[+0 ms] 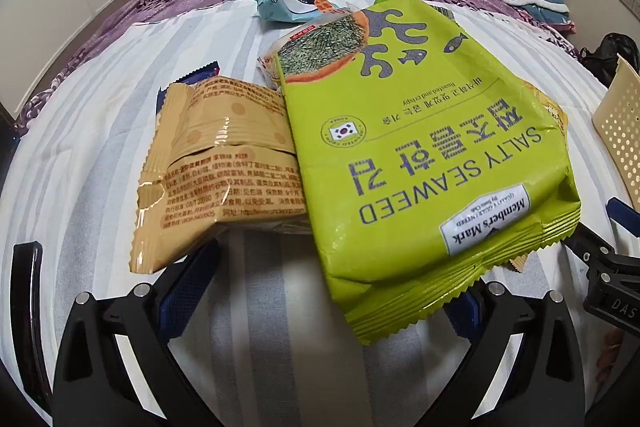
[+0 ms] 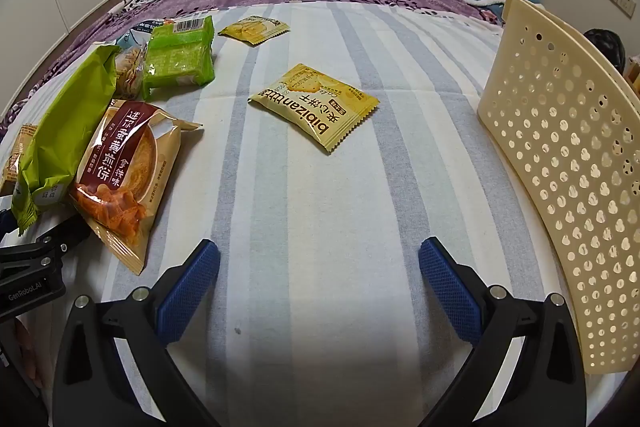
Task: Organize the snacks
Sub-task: 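Pull the left gripper back and align it over the green seaweed bag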
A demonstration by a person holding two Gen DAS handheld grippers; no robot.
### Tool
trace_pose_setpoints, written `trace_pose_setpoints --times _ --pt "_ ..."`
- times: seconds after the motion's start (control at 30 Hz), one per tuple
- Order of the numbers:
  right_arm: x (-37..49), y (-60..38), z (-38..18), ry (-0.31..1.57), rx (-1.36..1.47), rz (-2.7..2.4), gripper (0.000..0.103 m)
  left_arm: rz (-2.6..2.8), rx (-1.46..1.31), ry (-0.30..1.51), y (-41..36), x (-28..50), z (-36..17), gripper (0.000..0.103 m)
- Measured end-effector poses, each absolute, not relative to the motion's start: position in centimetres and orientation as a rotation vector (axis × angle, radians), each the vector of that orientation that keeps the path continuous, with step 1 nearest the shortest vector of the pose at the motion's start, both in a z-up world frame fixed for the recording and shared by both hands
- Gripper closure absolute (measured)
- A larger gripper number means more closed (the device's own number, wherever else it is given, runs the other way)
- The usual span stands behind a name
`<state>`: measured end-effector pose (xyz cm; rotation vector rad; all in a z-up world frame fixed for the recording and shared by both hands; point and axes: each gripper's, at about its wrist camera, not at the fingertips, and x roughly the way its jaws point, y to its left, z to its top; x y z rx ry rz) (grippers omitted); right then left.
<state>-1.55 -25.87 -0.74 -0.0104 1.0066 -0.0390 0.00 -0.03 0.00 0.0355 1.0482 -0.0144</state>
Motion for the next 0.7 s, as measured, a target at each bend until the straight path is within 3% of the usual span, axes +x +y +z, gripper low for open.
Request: trace_pose_setpoints --times 0.7 --pt "-1.60 -25.98 -0.61 1.001 -0.002 -0.038 0.005 -0.020 0.026 1.045 -0.02 0.02 -0.01 0.002"
